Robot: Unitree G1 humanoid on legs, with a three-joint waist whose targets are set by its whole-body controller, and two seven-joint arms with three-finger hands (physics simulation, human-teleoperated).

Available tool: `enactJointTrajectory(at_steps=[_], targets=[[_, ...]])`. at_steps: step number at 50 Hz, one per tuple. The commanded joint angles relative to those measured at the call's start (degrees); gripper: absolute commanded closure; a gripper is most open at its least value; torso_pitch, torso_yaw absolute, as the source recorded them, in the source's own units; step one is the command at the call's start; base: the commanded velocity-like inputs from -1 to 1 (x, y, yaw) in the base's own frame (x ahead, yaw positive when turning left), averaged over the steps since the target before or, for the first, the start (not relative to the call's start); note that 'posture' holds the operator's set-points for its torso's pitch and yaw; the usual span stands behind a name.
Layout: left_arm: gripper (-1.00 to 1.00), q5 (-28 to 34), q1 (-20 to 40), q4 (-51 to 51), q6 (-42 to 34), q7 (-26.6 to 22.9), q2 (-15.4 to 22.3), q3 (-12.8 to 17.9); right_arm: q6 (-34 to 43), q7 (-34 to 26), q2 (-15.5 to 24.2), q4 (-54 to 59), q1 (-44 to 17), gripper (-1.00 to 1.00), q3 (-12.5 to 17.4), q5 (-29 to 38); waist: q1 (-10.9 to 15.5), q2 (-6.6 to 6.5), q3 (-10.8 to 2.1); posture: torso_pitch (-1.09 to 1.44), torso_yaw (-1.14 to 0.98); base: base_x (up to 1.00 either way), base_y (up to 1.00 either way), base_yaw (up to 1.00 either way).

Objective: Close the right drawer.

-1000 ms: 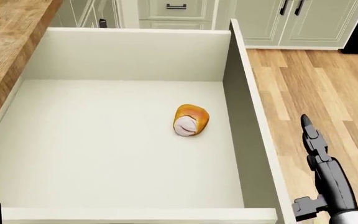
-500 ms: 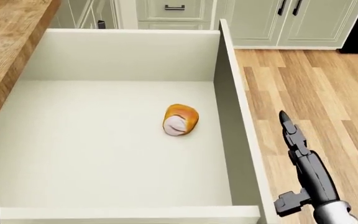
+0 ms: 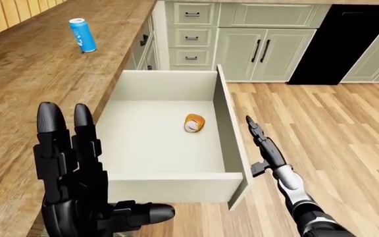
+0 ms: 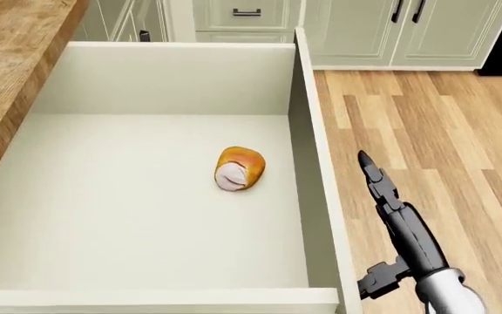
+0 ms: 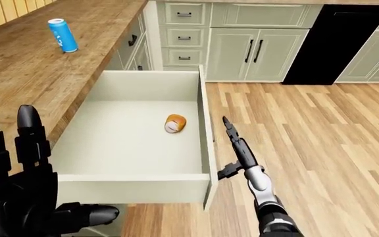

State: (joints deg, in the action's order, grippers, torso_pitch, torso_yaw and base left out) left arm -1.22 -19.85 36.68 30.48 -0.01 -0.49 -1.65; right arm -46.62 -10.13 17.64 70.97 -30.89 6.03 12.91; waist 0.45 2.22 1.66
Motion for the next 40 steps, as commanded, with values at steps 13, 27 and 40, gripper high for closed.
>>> enactJointTrajectory(at_steps=[13,27,40], targets=[[-1.0,0.05,0.47,2.51,0.84,0.02,-0.03,-0.11,-0.77,-0.22,-1.09,-2.81,-4.91,-1.0,-0.59,0.56,0.16,0.06,-1.11,0.0,0.0,0.0,0.0,0.0],[-1.0,0.15,0.42,2.04,1.36,0.02,-0.05,-0.15,-0.21,-0.22,-2.61,-1.74,-7.55,-1.0,-1.4,2.46,0.09,-0.17,-1.07,0.0,0.0,0.0,0.0,0.0],[-1.0,0.11,0.53,2.93,0.38,0.17,-0.02,-0.19,-0.09,-0.55,-4.1,-1.0,-8.55,-1.0,-2.4,4.57,0.12,-0.26,-1.14,0.0,0.0,0.0,0.0,0.0]])
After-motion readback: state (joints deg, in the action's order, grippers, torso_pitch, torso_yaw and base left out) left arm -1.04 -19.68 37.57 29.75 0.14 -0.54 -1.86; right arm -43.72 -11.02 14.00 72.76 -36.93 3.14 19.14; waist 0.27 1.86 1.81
